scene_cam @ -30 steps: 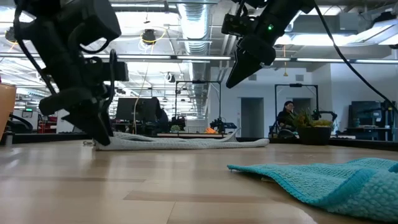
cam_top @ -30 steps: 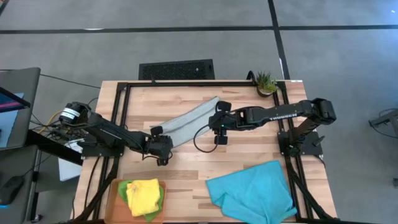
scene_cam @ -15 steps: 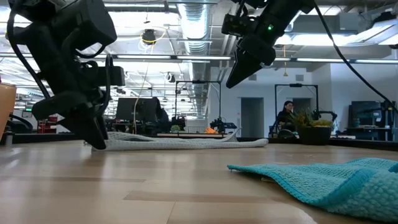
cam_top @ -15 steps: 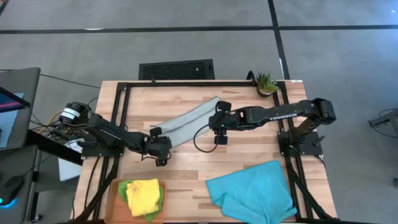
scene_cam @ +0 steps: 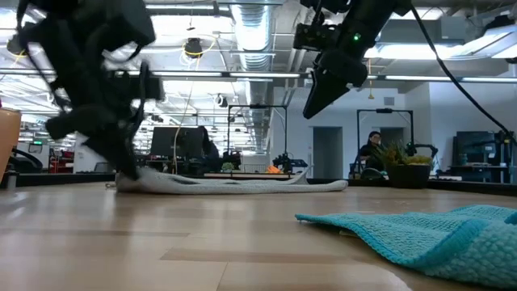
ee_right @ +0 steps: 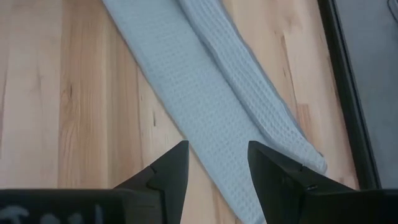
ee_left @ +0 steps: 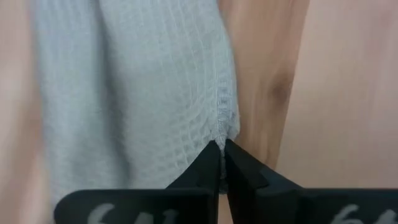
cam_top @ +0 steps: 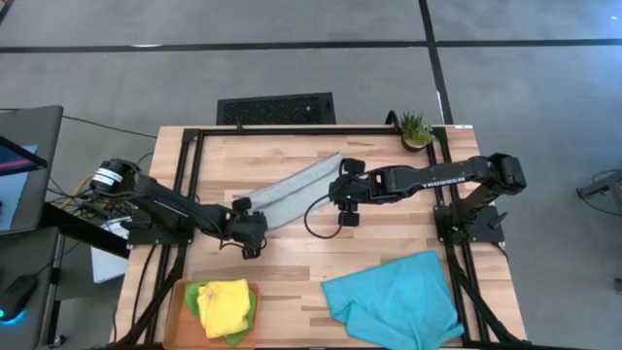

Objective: Fold microfiber towels
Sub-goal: Fold the gray towel

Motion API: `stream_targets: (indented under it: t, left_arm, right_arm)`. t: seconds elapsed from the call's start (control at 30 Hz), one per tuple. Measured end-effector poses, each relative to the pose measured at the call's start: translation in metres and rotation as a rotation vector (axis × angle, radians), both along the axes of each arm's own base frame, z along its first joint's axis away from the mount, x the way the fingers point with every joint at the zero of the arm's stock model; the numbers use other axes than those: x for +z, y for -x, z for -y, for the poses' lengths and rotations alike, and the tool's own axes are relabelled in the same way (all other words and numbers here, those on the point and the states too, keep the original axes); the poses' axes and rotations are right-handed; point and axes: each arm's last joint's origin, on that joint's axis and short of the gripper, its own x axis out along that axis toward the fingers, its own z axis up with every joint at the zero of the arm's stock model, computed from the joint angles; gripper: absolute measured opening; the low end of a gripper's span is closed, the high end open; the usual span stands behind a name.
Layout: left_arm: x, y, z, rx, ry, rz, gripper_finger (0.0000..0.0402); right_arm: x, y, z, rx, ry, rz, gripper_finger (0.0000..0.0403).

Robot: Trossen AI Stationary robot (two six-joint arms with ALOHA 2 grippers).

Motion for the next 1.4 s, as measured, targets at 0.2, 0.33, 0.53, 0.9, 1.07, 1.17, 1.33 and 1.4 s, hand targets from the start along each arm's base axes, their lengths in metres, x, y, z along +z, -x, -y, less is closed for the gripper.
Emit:
stream_targets:
  t: [0.2, 0.33, 0.53, 0.9, 1.07, 1.17, 1.33, 1.4]
  left_arm:
    - [0.029, -0.017, -0.014, -0.043, -0.069, -0.049, 0.0002]
    - [0.050, -0.030, -0.032, -0.069, -0.107, -0.062, 0.0001]
    - [0.075, -0.048, -0.064, -0.124, -0.140, -0.019, 0.0001]
    - [0.087, -0.071, -0.103, -0.183, -0.198, 0.074, 0.0001]
    - [0.086, -0.101, -0.112, -0.249, -0.234, 0.008, 0.0000]
    - [0.087, -0.123, -0.118, -0.293, -0.260, -0.012, 0.0000]
    - [0.099, -0.154, -0.126, -0.362, -0.317, -0.016, 0.0000]
    - [0.103, -0.165, -0.132, -0.371, -0.336, -0.006, 0.0000]
  right_arm:
    - [0.001, 0.006, 0.002, -0.044, 0.043, -0.042, 0.0189]
    - [0.003, 0.014, 0.003, -0.103, 0.064, -0.073, 0.0189]
    - [0.011, 0.026, 0.004, -0.175, 0.095, -0.094, 0.0189]
    - [0.039, 0.053, 0.006, -0.242, 0.117, -0.043, 0.0189]
    - [0.053, 0.064, 0.006, -0.253, 0.115, 0.022, 0.0189]
    - [0.048, 0.075, 0.007, -0.256, 0.114, 0.054, 0.0188]
    - [0.043, 0.097, 0.007, -0.300, 0.082, 0.104, 0.0188]
    - [0.045, 0.105, 0.006, -0.311, 0.071, 0.126, 0.0189]
